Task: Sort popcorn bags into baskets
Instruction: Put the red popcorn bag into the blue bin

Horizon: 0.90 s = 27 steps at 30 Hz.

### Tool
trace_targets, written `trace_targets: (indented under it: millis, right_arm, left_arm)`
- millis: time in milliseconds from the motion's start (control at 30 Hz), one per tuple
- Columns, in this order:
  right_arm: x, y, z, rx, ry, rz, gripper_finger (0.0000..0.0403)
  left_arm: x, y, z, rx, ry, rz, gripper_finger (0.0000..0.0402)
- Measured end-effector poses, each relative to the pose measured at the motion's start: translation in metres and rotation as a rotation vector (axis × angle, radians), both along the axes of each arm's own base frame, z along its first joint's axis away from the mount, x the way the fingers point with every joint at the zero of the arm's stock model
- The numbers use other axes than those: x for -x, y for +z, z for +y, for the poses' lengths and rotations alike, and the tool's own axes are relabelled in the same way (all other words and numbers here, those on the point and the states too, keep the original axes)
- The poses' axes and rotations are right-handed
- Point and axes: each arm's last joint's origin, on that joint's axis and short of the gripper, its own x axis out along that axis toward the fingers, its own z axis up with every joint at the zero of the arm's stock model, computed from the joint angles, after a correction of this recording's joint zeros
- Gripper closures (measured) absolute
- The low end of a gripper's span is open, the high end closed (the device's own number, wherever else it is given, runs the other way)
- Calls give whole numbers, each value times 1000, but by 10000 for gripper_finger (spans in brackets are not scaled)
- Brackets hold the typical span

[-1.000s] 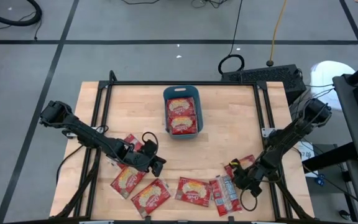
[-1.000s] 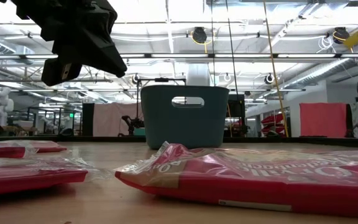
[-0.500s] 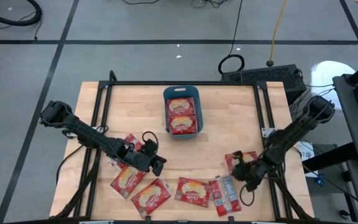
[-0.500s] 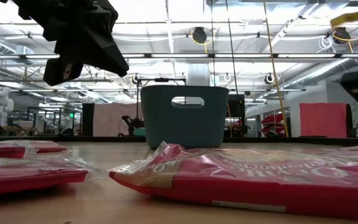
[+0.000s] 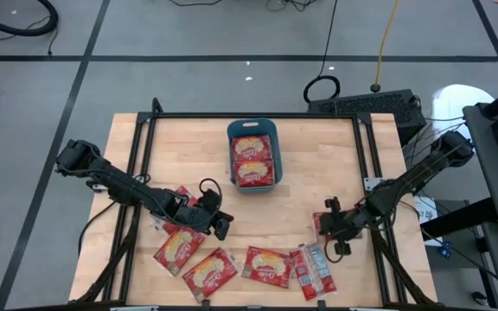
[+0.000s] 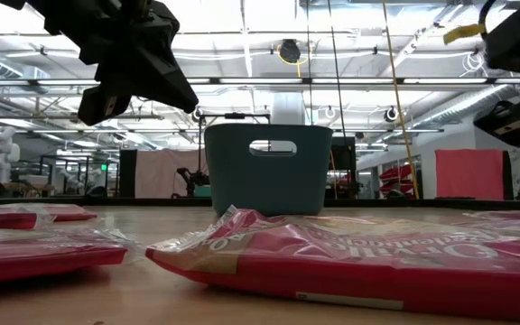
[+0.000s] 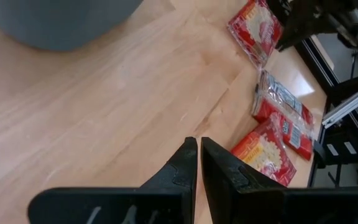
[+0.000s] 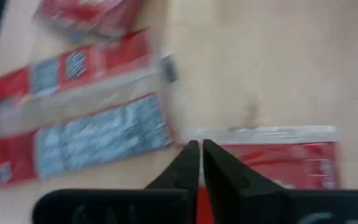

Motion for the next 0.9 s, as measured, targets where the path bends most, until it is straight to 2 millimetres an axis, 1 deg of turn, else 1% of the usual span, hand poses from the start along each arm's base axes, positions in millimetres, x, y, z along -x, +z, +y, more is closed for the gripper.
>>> trace_targets:
  millis: [100,267,367,467,533,600,700,767,900]
  right_arm:
    - [2,-1,4,3,105,13,341]
    - [2,-6,7,113,282,-16,247]
    - [0,-15,7,210,361,-25,195]
    - [-3,-24,6,269,418,-17,160]
    - [-5,-32,5,284,440,14,152]
    - [-7,-37,5,298,461,27,155]
    - [-9,-43,7,318,500,38,187]
    - [-11,-45,8,330,526,27,225]
    - [-12,-46,9,332,542,14,319]
  left_arm:
    - [0,0,0,-4,-3,2,376]
    - [0,0,0,-5,-4,3,376]
    - [0,0,0,-6,-4,3,376]
    - [0,0,0,-7,-4,3,376]
    - [0,0,0,-7,-5,4,376]
    - [0,-1,0,-9,-5,8,376]
    - [1,-2,1,-16,-2,20,376]
    - [2,-2,1,-22,7,22,376]
    - [1,-2,2,-26,23,19,376]
